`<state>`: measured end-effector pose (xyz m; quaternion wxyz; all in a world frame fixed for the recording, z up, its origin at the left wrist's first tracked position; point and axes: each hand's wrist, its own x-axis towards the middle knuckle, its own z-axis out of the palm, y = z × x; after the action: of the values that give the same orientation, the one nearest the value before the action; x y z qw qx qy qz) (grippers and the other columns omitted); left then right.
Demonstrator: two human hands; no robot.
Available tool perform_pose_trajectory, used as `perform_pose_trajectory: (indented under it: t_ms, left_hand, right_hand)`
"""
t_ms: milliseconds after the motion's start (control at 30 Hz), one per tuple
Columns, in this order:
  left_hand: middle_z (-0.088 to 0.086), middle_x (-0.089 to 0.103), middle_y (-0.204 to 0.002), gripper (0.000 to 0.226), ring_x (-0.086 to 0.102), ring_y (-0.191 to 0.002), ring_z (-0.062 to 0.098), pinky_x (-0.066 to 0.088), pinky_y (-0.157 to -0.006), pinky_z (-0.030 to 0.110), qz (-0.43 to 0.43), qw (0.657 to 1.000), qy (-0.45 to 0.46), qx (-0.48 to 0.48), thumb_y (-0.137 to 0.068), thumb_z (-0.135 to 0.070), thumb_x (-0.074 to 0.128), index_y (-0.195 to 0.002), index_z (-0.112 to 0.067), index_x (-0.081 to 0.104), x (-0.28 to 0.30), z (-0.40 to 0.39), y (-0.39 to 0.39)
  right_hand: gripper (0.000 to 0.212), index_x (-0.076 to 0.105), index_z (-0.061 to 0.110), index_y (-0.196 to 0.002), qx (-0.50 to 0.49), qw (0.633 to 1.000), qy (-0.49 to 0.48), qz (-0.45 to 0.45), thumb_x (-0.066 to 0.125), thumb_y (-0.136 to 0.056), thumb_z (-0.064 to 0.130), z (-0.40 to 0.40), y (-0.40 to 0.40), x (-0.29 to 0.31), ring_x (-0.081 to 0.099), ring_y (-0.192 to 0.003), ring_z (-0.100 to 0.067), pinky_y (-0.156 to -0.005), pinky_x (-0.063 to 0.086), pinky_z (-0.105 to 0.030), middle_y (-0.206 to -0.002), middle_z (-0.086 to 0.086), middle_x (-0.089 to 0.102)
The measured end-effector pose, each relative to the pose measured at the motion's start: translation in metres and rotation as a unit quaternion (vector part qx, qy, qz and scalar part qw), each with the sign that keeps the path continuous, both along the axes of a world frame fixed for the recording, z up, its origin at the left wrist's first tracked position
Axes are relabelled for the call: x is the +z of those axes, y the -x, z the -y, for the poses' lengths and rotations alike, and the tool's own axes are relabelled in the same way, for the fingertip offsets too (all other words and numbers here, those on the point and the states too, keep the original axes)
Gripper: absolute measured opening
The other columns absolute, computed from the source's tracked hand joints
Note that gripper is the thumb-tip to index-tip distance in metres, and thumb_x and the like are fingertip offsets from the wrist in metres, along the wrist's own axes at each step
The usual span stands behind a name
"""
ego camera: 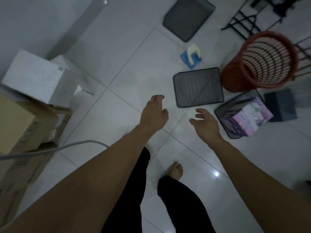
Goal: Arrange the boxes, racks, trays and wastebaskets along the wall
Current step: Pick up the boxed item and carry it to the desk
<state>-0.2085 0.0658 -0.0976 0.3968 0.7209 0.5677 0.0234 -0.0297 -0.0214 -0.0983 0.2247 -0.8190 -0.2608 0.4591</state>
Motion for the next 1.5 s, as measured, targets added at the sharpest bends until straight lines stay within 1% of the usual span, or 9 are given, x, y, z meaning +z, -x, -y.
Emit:
perform_pose_trajectory:
  t_ms: [133, 400, 567, 700, 800, 933, 1133, 1367, 1500]
  left_hand:
    - [0.008, 0.040, -0.146, 0.049, 0.045, -0.125, 0.026, 0.038, -0.098, 0.035, -0.005, 0.998, 0.002, -0.055, -0.096, -0.018, 0.050, -0.143, -0.012, 0.038, 0.012, 0.019, -0.059]
    - [0.011, 0.045, -0.138, 0.042, 0.049, -0.119, 0.027, 0.045, -0.097, 0.042, -0.031, 0.990, 0.006, -0.139, -0.096, -0.020, 0.050, -0.135, -0.007, 0.044, 0.012, 0.051, -0.153]
    - [0.006, 0.040, -0.146, 0.048, 0.045, -0.126, 0.023, 0.041, -0.100, 0.034, -0.022, 0.984, 0.033, -0.175, -0.098, -0.022, 0.049, -0.144, -0.014, 0.038, -0.004, 0.058, -0.221]
    - [0.005, 0.037, -0.149, 0.050, 0.043, -0.128, 0.022, 0.037, -0.100, 0.030, -0.008, 0.977, 0.064, -0.203, -0.098, -0.021, 0.048, -0.145, -0.015, 0.036, -0.028, 0.061, -0.282]
    - [0.007, 0.039, -0.147, 0.049, 0.044, -0.127, 0.024, 0.039, -0.104, 0.036, -0.001, 0.973, 0.081, -0.216, -0.097, -0.019, 0.049, -0.144, -0.014, 0.036, -0.049, 0.056, -0.326]
    - [0.011, 0.043, -0.143, 0.049, 0.047, -0.122, 0.026, 0.042, -0.100, 0.037, -0.011, 0.963, 0.089, -0.255, -0.096, -0.016, 0.050, -0.143, -0.012, 0.037, -0.082, 0.050, -0.373]
    - [0.014, 0.049, -0.138, 0.047, 0.051, -0.120, 0.031, 0.044, -0.095, 0.037, -0.046, 0.954, 0.086, -0.284, -0.092, -0.015, 0.054, -0.137, -0.010, 0.043, -0.145, 0.049, -0.437]
    - [0.012, 0.050, -0.136, 0.054, 0.052, -0.120, 0.029, 0.046, -0.096, 0.037, -0.070, 0.950, 0.094, -0.290, -0.084, -0.015, 0.056, -0.136, -0.014, 0.044, -0.244, 0.055, -0.489]
    - [0.005, 0.050, -0.139, 0.071, 0.054, -0.121, 0.022, 0.049, -0.100, 0.040, -0.038, 0.955, 0.117, -0.268, -0.072, -0.023, 0.053, -0.141, -0.025, 0.038, -0.303, 0.054, -0.510]
  right_hand:
    - [0.039, 0.057, 0.023, -0.126, -0.067, 0.998, -0.010, -0.005, 0.070, -0.089, 0.021, 0.045, -0.055, 0.010, 0.058, -0.097, -0.015, -0.081, 0.047, -0.028, -0.117, 0.001, 0.060]
    - [0.043, 0.055, 0.021, -0.131, -0.165, 0.986, 0.003, -0.006, 0.069, -0.090, 0.023, 0.117, -0.138, 0.010, 0.055, -0.095, -0.013, -0.079, 0.039, -0.023, -0.117, 0.001, 0.059]
    - [0.044, 0.056, 0.019, -0.131, -0.215, 0.976, 0.026, -0.010, 0.070, -0.089, 0.024, 0.145, -0.189, 0.000, 0.060, -0.094, -0.016, -0.072, 0.043, -0.023, -0.121, -0.003, 0.062]
    - [0.043, 0.055, 0.020, -0.129, -0.223, 0.973, 0.050, -0.016, 0.070, -0.089, 0.025, 0.152, -0.234, -0.019, 0.059, -0.094, -0.018, -0.076, 0.043, -0.026, -0.119, -0.003, 0.059]
    - [0.033, 0.053, 0.029, -0.118, -0.228, 0.971, 0.070, -0.022, 0.070, -0.089, 0.025, 0.148, -0.265, -0.039, 0.058, -0.095, -0.018, -0.077, 0.043, -0.027, -0.118, -0.002, 0.056]
    - [0.056, 0.046, 0.024, -0.138, -0.240, 0.966, 0.092, -0.029, 0.071, -0.088, 0.027, 0.141, -0.301, -0.079, 0.057, -0.100, -0.019, -0.082, 0.044, -0.027, -0.118, -0.002, 0.054]
    - [0.056, 0.042, 0.019, -0.140, -0.289, 0.951, 0.101, -0.048, 0.068, -0.090, 0.026, 0.139, -0.343, -0.143, 0.054, -0.098, -0.019, -0.090, 0.048, -0.033, -0.109, 0.000, 0.051]
    - [0.062, 0.039, 0.019, -0.142, -0.323, 0.942, 0.075, -0.045, 0.068, -0.087, 0.014, 0.139, -0.383, -0.227, 0.056, -0.104, -0.021, -0.079, 0.043, -0.024, -0.123, -0.006, 0.058]
    - [0.083, 0.027, 0.021, -0.151, -0.353, 0.933, 0.058, -0.046, 0.076, -0.084, 0.013, 0.134, -0.406, -0.270, 0.052, -0.105, -0.012, -0.079, 0.042, -0.018, -0.123, 0.006, 0.051]
